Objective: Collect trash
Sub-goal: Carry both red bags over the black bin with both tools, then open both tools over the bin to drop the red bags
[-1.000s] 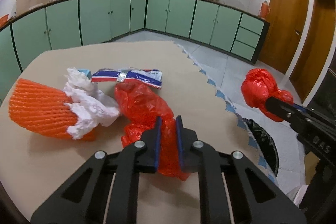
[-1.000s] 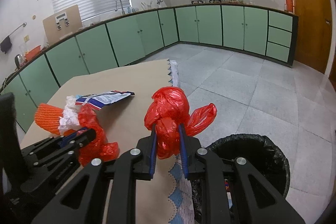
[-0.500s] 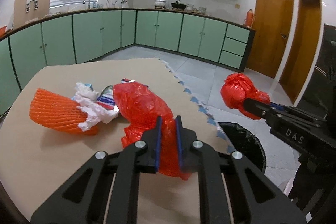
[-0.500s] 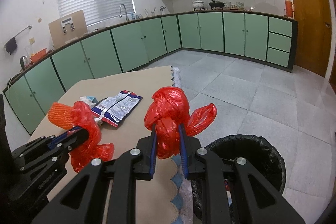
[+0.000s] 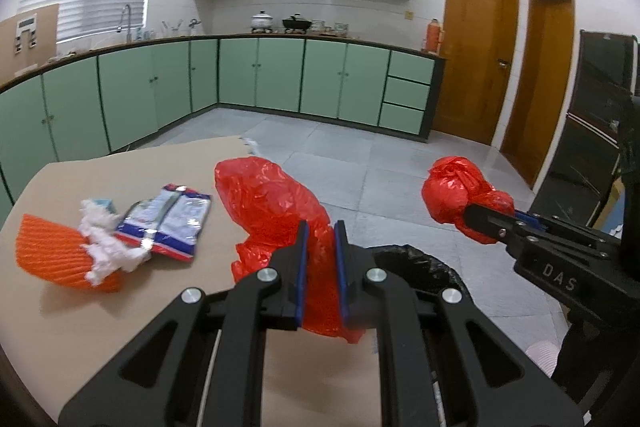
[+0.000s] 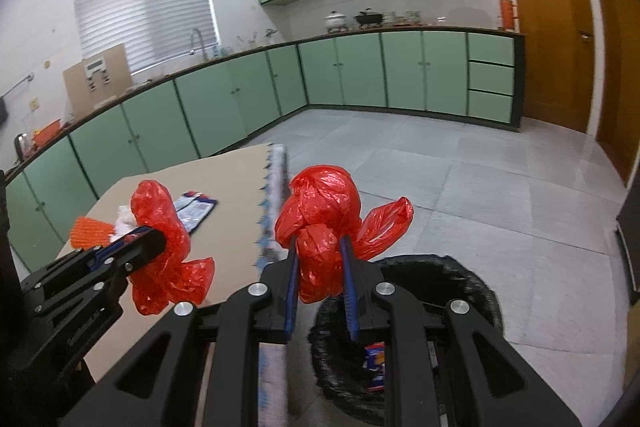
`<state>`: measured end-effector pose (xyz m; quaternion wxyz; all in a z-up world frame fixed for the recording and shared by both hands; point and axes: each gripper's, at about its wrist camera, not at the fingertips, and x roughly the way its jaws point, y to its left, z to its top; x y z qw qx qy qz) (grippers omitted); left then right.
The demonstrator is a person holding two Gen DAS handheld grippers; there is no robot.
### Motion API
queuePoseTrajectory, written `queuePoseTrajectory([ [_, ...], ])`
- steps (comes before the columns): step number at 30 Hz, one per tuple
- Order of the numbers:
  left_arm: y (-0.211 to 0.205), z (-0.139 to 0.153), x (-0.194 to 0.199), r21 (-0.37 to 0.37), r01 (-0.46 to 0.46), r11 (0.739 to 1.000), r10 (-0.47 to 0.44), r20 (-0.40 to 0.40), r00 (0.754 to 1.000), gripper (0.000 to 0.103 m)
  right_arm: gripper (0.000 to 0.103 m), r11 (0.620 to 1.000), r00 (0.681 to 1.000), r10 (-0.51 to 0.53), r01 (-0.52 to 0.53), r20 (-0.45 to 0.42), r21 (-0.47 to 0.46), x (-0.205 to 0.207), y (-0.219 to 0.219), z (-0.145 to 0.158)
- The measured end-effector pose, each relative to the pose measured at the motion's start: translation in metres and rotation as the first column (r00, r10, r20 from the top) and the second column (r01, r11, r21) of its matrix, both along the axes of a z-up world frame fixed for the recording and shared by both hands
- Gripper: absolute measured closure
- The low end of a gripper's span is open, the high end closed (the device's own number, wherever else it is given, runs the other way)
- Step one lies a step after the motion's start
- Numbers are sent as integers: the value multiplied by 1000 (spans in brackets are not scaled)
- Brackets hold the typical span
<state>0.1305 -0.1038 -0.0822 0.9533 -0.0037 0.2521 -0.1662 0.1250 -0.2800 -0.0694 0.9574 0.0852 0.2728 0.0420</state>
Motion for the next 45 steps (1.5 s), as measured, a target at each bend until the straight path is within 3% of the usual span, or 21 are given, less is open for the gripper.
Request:
queuePoseTrajectory([
  [11, -64, -9, 12, -1, 101, 995, -101, -6, 995, 92, 84, 992, 992, -124, 124, -29, -17, -15, -53, -7],
  [29, -132, -46, 54, 48, 201, 978, -197, -72, 978, 92, 84, 973, 965, -230, 231, -127, -4, 9, -124, -58],
  [34, -146, -52, 65, 60, 221, 973, -213, -113, 970, 83, 73, 969, 956, -246, 244, -161, -31, 20, -136, -68],
  [36, -146, -53, 68, 59, 222, 973, -214, -122, 969, 71, 65, 965, 951, -260, 259, -169, -29, 19, -142, -71],
  [38, -145, -52, 68, 55, 218, 974, -210, -119, 970, 70, 64, 963, 948, -270, 269, -169, -26, 15, -146, -72],
  [45, -131, -40, 66, 30, 181, 983, -177, -108, 978, 63, 43, 950, 938, -311, 311, -152, -24, 2, -149, -65],
])
